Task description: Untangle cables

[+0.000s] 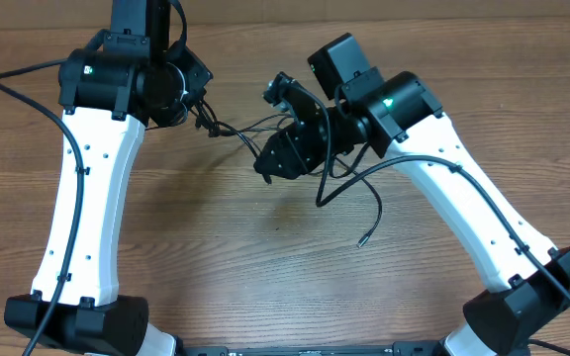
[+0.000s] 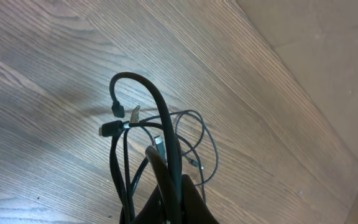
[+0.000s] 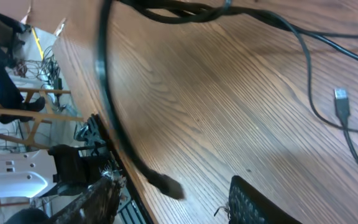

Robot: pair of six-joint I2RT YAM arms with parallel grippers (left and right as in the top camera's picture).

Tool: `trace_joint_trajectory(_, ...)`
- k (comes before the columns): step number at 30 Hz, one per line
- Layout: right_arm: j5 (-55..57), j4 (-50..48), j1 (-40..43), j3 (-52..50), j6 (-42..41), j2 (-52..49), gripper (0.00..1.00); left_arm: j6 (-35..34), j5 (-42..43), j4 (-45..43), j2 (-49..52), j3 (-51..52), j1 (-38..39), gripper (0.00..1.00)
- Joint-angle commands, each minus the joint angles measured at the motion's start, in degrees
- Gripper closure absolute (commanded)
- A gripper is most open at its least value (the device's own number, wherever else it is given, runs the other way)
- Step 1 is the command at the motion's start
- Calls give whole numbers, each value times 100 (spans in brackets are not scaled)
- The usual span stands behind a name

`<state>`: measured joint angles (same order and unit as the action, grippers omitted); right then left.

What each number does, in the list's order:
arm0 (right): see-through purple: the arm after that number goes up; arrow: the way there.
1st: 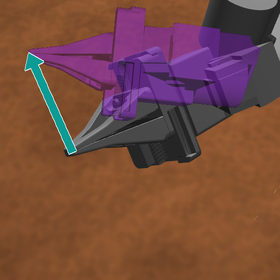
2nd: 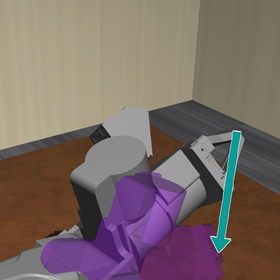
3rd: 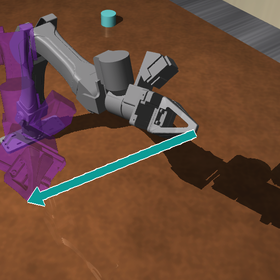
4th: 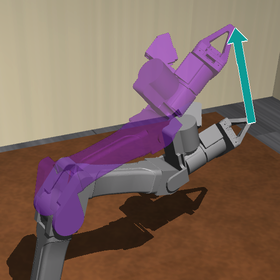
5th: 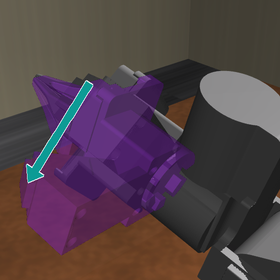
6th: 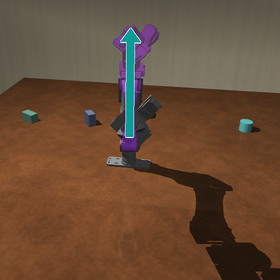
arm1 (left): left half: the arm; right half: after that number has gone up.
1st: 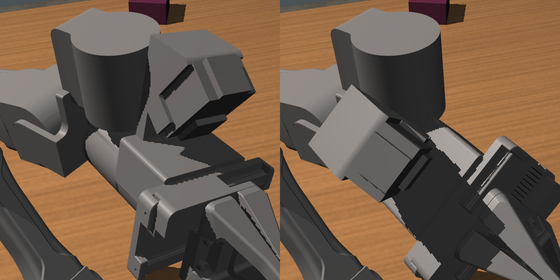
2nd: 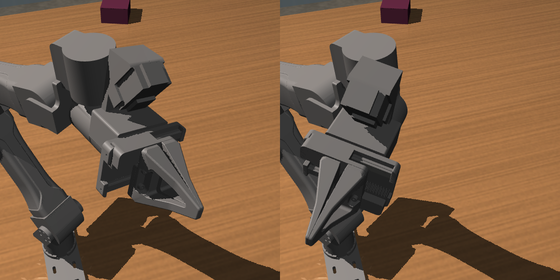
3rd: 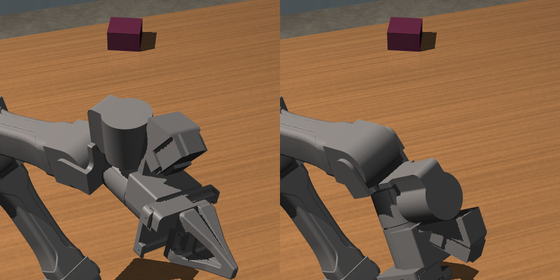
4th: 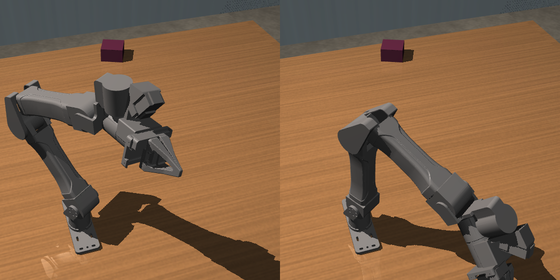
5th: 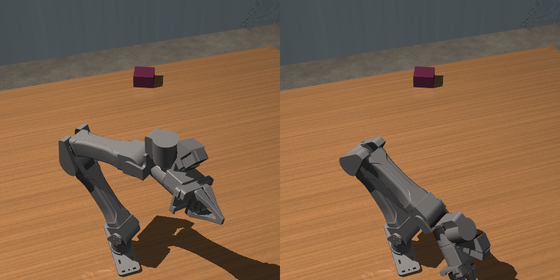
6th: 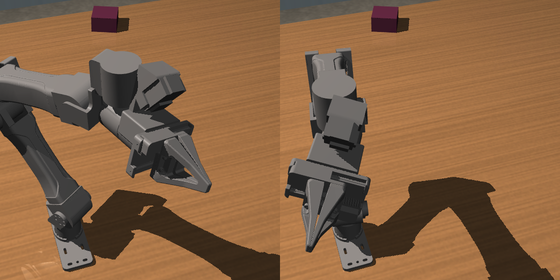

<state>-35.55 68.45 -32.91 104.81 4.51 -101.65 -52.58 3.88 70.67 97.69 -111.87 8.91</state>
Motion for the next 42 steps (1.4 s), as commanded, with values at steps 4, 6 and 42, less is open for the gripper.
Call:
trace_joint_trajectory(4, 39, -350, -186, -247, 39, -31, 59, -188, -103, -24, 57, -39, -37, 96)
trace_joint_trajectory(6, 146, -400, -186, -260, 39, -57, 71, -188, -101, -24, 57, -39, -37, 96)
trace_joint_trajectory(42, 916, -3121, -98, 81, -1853, -48, 96, 1665, 4894, -728, 57, -39, -476, 96)
